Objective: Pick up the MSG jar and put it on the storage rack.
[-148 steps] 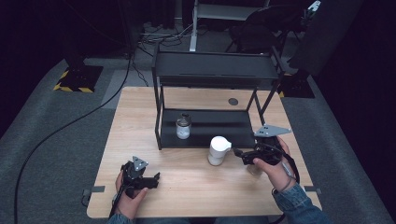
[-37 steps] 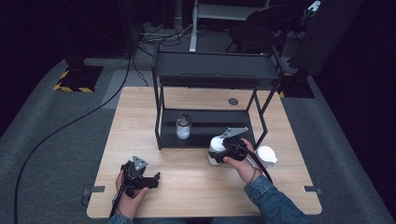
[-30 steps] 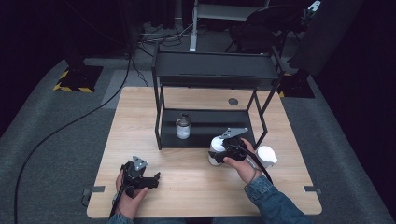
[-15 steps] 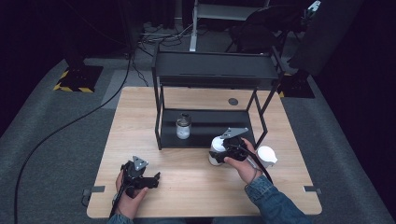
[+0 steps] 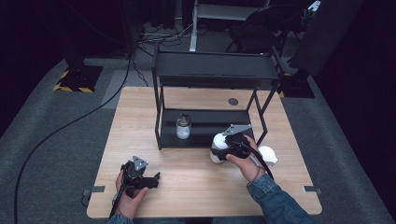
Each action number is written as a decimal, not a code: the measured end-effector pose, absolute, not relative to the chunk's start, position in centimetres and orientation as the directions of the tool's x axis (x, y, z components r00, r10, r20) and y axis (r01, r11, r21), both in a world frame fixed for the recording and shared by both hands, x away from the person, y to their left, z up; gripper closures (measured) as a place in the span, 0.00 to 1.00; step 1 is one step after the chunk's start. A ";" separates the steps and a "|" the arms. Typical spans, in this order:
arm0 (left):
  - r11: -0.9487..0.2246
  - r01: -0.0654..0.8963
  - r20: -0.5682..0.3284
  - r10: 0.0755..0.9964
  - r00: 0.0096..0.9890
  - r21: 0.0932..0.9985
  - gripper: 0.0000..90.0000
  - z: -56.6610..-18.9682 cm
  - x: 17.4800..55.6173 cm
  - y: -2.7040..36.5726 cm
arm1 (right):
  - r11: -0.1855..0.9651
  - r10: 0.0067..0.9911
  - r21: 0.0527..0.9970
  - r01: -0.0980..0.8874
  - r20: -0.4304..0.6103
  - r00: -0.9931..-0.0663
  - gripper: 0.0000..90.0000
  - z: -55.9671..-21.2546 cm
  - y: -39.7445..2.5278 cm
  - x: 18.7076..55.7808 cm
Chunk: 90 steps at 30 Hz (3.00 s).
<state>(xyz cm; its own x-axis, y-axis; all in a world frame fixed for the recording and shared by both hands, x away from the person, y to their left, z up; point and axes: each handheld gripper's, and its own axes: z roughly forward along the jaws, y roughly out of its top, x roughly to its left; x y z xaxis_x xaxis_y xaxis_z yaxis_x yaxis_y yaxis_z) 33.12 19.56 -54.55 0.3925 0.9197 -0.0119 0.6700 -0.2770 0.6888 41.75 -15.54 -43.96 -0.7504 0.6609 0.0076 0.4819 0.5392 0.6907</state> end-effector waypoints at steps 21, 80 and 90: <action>-0.278 0.670 -0.010 0.920 0.393 0.689 0.04 -54.6 33.1 19.6 | 0.540 0.669 0.693 0.477 -0.009 -0.743 0.34 -41.9 -15.4 42.3; -0.279 0.670 -0.010 0.920 0.393 0.688 0.04 -54.5 33.1 19.6 | 0.517 0.693 0.706 0.484 -0.013 -0.721 0.34 -38.8 -13.8 46.5; -0.280 0.670 -0.010 0.919 0.394 0.687 0.04 -54.5 33.1 19.6 | 0.511 0.704 0.703 0.494 -0.013 -0.710 0.34 -39.3 -13.7 47.5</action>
